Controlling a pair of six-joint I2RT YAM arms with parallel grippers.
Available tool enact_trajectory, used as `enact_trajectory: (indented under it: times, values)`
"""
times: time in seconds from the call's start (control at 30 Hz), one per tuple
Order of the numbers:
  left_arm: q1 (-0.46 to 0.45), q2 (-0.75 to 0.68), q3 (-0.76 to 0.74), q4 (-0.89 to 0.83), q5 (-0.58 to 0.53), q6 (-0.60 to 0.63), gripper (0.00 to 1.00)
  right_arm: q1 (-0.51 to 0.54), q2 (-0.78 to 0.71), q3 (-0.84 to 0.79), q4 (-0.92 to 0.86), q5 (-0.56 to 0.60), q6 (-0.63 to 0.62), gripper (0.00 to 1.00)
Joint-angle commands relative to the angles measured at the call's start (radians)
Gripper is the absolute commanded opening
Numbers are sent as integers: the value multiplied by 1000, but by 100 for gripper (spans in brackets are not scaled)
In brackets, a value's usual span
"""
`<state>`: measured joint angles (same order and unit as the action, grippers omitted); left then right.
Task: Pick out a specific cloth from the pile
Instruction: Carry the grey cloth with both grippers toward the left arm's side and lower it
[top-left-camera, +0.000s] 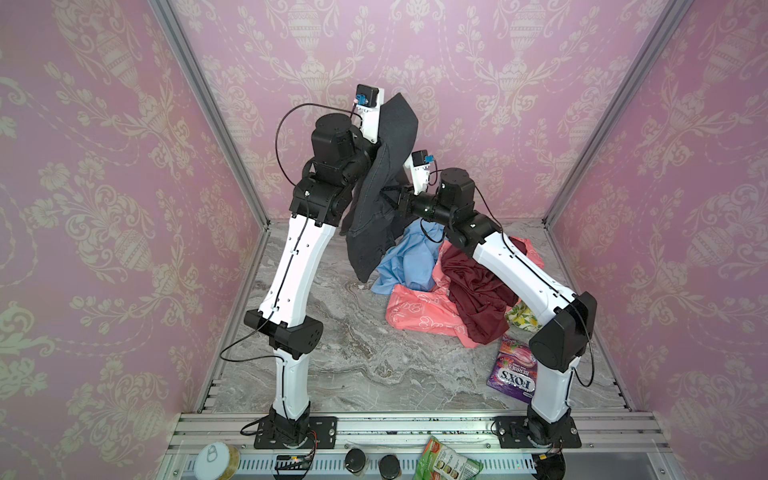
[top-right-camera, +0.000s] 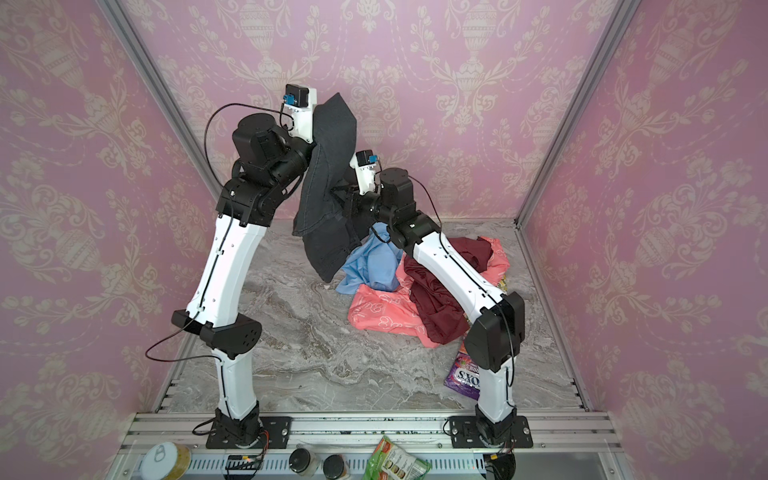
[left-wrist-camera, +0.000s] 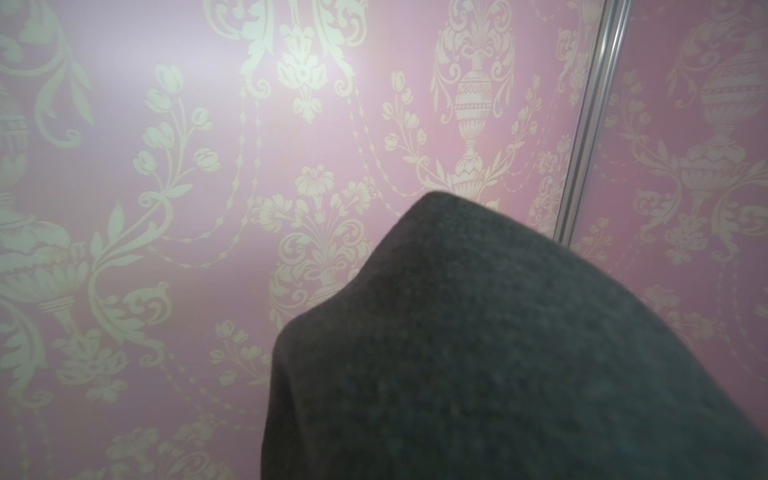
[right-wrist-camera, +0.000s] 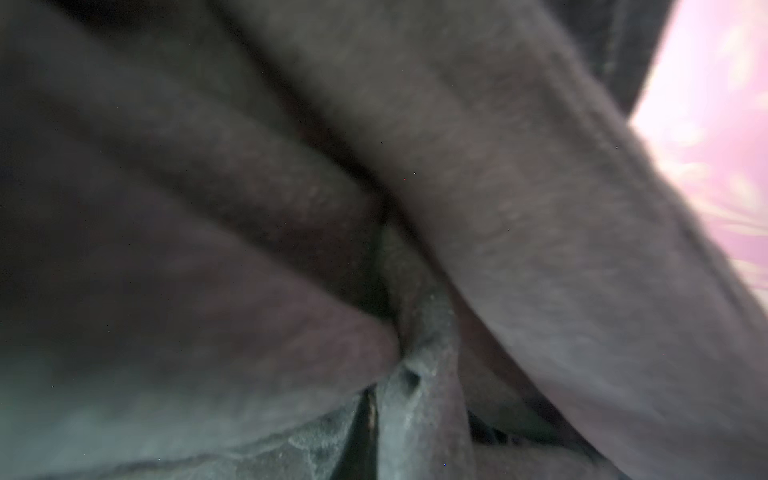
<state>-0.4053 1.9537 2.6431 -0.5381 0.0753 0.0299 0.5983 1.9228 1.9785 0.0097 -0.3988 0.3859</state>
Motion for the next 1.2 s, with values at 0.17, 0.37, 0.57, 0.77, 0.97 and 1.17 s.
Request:
enact_trajectory:
  times: [0.17, 0.37, 0.57, 0.77, 0.97, 1.17]
  values:
    - [117, -396, -373, 144, -124, -8, 0, 152, 137, 13, -10, 53, 20, 0]
    - [237, -621, -720, 212, -149, -59, 0, 237, 234, 70, -16, 84, 19, 0]
    - [336, -791, -1116, 303, -118, -191, 0, 268, 325, 54, 0, 123, 48, 0]
    - [342, -867, -1408, 337, -139, -293, 0, 274, 392, -31, 47, 147, 119, 0]
    - [342, -911, -1614, 313, -158, -424, 0, 275, 467, -29, -15, 156, 180, 0]
    - [345, -945, -1762, 254, -204, -500, 0, 279, 549, 41, -127, 175, 197, 0]
